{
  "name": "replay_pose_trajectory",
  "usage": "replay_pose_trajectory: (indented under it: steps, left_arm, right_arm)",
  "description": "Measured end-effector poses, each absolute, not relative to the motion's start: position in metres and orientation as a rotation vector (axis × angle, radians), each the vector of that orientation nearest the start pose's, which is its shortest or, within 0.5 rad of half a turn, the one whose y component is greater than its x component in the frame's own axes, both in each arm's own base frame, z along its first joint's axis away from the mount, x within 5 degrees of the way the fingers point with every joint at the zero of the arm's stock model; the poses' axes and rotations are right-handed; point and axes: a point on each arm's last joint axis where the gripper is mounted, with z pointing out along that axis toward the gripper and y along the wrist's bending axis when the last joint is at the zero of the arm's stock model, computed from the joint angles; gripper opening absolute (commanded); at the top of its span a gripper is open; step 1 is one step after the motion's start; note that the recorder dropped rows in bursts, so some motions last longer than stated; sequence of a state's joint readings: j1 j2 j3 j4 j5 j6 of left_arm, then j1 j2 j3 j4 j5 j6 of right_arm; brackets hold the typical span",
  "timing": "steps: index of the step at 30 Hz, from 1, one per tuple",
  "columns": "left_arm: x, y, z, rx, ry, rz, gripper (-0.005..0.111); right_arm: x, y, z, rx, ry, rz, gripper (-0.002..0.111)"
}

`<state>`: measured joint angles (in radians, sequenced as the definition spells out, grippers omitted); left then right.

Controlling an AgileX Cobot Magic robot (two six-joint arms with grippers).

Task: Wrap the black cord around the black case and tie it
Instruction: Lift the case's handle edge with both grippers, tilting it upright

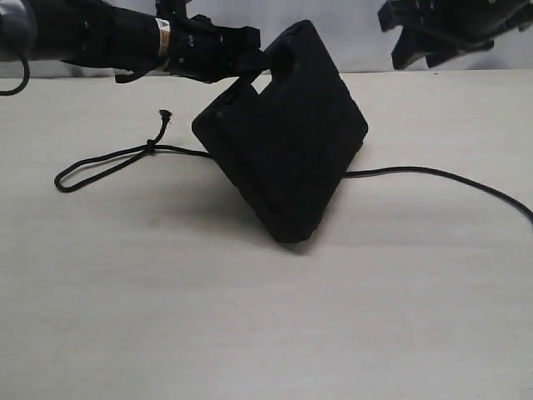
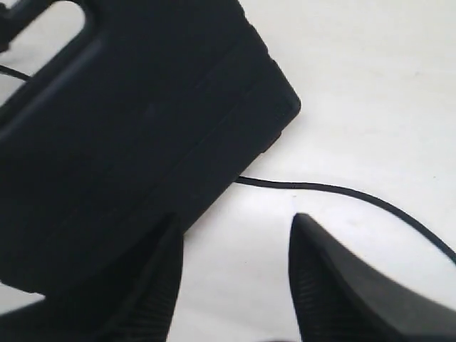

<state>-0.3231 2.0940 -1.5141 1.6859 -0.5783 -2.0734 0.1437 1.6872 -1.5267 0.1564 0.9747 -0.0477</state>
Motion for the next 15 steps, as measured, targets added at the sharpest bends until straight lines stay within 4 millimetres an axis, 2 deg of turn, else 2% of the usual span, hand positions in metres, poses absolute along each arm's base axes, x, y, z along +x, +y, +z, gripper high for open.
replay_pose_trajectory:
  steps: [4,8,11,15]
  left_arm:
    - [0.426,-0.205,0.214,0.346,2.174,-0.937,0.0]
    - [0.418,-0.218,0.225,0.392,2.147,-0.912,0.0]
    - [0.41,-0.228,0.233,0.427,2.128,-0.923,0.0]
    - [0.402,-0.24,0.237,0.465,2.117,-0.94,0.0]
  right_arm:
    - [0.37,0.057,0.294,-0.155,2.637,0.326,0.045]
    - [0.377,0.062,0.283,-0.173,2.62,0.41,0.045]
    - [0.378,0.066,0.284,-0.187,2.595,0.469,0.045]
    - [0.374,0.071,0.297,-0.197,2.538,0.553,0.045]
